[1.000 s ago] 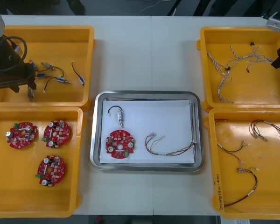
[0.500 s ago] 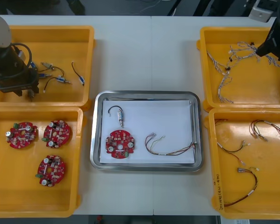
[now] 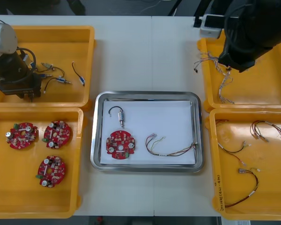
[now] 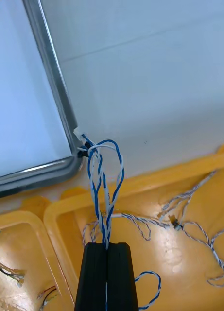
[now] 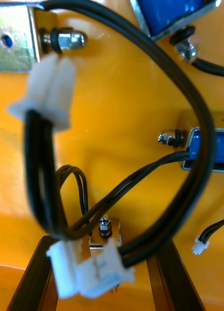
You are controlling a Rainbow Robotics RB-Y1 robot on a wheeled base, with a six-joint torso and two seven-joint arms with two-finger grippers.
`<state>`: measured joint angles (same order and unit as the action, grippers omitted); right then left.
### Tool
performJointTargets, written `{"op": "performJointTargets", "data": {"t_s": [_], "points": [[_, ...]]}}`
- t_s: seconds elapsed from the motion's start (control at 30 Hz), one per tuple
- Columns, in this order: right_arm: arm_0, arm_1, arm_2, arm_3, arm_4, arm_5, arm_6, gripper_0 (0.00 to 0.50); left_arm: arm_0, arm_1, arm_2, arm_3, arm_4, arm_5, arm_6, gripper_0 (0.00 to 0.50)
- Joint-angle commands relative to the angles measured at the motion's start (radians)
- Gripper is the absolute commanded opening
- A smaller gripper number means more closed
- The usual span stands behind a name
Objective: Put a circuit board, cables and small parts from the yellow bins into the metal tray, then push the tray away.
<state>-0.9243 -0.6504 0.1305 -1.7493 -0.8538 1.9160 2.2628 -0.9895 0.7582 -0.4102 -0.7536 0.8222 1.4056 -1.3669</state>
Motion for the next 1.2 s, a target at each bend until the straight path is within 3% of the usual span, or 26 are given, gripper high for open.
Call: {"op": "performJointTargets", "data": {"t_s": [0.03, 0.1, 0.13, 0.17, 0.2, 0.23, 0.6, 0.73, 0.93, 1.2], "points": [[-0.002, 0.037, 0.109, -0.090, -0.021, 0.004, -0.060, 0.000, -0.037, -0.011, -0.012, 0.002, 0.009, -0.017, -0.089, 0.500], [-0.004, 0.048, 0.139, -0.102, -0.024, 0.004, -0.065, 0.000, -0.034, -0.011, -0.013, 0.002, 0.011, -0.024, -0.089, 0.500], [-0.005, 0.055, 0.156, -0.104, -0.025, 0.004, -0.068, 0.000, -0.034, -0.010, -0.013, 0.004, 0.012, -0.027, -0.089, 0.435], [-0.005, 0.058, 0.164, -0.105, -0.024, 0.004, -0.069, 0.000, -0.034, -0.010, -0.013, 0.002, 0.012, -0.027, -0.089, 0.352], [-0.007, 0.067, 0.176, -0.105, -0.024, 0.004, -0.072, 0.000, -0.034, -0.010, -0.013, 0.002, 0.014, -0.027, -0.090, 0.095], [-0.007, 0.072, 0.182, -0.105, -0.024, 0.004, -0.075, 0.000, -0.034, -0.011, -0.013, 0.002, 0.014, -0.027, -0.089, 0.000], [-0.005, 0.159, 0.288, -0.102, 0.058, -0.023, -0.092, 0.000, -0.034, -0.007, -0.012, 0.002, 0.023, -0.025, -0.092, 0.000], [-0.004, 0.176, 0.342, -0.076, 0.090, -0.049, -0.097, 0.000, -0.034, 0.004, -0.010, 0.002, 0.031, -0.024, -0.096, 0.000], [0.018, 0.189, 0.374, -0.006, 0.082, -0.118, -0.097, 0.000, -0.034, 0.023, 0.013, -0.009, 0.043, -0.002, -0.104, 0.000], [0.045, 0.198, 0.463, 0.051, 0.113, -0.226, -0.098, 0.000, -0.034, 0.056, 0.073, -0.090, 0.034, 0.098, -0.090, 0.000]]}}
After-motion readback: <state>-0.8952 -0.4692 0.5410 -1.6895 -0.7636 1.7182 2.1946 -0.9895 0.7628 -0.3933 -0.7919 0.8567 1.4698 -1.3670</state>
